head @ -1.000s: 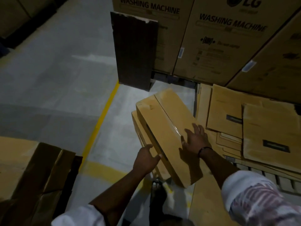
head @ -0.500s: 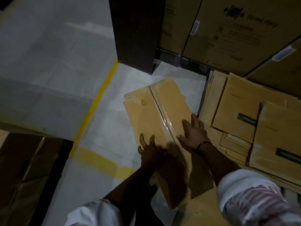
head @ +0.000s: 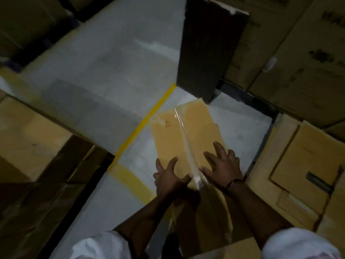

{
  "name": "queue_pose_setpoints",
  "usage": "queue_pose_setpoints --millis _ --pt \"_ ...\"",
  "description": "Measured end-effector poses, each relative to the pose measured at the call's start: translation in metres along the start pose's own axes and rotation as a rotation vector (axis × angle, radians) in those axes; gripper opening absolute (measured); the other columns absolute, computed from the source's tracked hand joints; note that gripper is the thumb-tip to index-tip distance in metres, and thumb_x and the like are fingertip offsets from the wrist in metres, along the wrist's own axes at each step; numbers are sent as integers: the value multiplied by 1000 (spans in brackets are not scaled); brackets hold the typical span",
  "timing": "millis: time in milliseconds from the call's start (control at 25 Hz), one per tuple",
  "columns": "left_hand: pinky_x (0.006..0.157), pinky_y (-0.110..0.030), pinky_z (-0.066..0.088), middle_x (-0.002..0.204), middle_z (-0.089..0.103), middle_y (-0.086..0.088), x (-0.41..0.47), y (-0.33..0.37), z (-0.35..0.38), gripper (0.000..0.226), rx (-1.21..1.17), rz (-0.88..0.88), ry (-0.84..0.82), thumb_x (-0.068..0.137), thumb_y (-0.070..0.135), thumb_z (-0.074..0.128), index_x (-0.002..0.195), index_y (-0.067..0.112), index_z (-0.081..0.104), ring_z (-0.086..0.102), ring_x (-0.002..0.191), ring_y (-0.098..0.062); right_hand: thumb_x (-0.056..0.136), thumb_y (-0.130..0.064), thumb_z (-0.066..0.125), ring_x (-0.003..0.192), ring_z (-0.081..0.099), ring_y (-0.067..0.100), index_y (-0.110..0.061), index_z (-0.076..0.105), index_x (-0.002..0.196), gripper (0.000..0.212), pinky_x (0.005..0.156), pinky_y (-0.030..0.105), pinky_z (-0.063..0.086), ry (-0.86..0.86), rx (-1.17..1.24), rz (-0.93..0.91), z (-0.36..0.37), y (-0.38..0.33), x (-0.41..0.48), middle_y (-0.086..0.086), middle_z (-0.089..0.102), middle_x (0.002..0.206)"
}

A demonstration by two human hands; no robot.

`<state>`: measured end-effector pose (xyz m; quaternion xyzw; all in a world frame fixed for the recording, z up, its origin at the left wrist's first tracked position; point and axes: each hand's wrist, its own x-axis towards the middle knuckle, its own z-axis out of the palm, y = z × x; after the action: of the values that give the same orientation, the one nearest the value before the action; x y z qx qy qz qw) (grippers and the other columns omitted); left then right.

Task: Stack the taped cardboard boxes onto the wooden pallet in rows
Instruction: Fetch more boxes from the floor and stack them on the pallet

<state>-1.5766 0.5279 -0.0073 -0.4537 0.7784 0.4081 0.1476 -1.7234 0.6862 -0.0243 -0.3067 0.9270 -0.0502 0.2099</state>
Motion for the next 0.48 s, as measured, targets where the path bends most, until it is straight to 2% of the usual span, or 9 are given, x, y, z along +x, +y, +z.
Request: queue_pose_setpoints --millis 120,200,320,480 --pt "112 -50 36 168 -9 6 -5 -16 -75 96 88 67 262 69 81 69 153 49 33 29 138 -41 83 -77 44 132 31 37 -46 47 140 65 107 51 35 69 -34 -146 -38 -79 31 -10 18 164" --pt "112 -51 35 168 -6 11 -10 -30 -128 96 94 77 357 67 83 67 151 48 37 27 138 -39 84 -76 43 131 32 35 -45 49 138 63 107 52 35 101 -19 -230 -59 -138 44 -10 23 161" --pt "113 -52 33 167 4 13 -12 -55 -202 97 84 72 422 67 83 67 152 46 38 23 139 -38 84 -73 47 131 32 32 -44 50 138 61 107 50 36 129 18 -329 -83 -222 58 -9 26 159" --pt "115 -55 31 167 7 11 -11 -95 -290 100 51 26 496 66 83 69 153 45 37 23 140 -40 85 -71 54 132 34 36 -44 52 137 59 110 51 35 116 -10 -458 -106 -325 78 -7 24 161"
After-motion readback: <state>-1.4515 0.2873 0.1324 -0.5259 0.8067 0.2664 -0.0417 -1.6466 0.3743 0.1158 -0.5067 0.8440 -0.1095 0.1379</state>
